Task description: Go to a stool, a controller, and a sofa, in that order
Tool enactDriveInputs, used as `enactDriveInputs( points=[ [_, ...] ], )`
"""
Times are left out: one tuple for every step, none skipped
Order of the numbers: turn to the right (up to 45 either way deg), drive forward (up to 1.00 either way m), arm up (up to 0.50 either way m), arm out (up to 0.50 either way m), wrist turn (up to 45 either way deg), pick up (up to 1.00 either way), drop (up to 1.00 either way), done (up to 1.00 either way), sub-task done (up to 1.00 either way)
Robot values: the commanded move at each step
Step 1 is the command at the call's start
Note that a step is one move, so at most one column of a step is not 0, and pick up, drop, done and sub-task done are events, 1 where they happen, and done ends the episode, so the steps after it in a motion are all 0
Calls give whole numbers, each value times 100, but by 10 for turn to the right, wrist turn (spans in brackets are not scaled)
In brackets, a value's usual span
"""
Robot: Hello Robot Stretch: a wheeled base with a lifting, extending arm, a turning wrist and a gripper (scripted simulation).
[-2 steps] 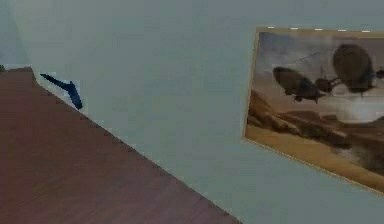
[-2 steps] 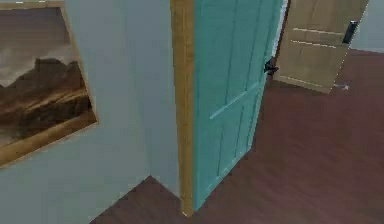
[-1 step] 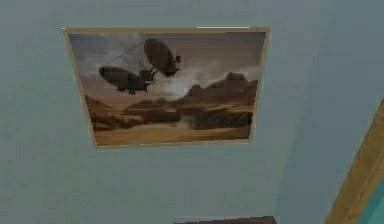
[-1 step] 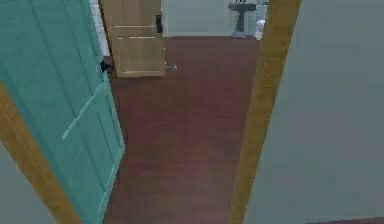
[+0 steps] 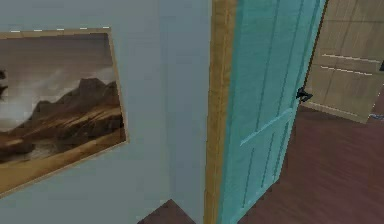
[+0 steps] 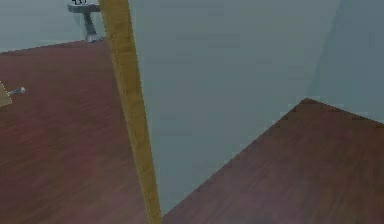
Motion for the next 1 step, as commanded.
enactDriveInputs(
  points=[
    [0, 15, 0, 0, 0, 0, 0, 0, 0]
  ],
)
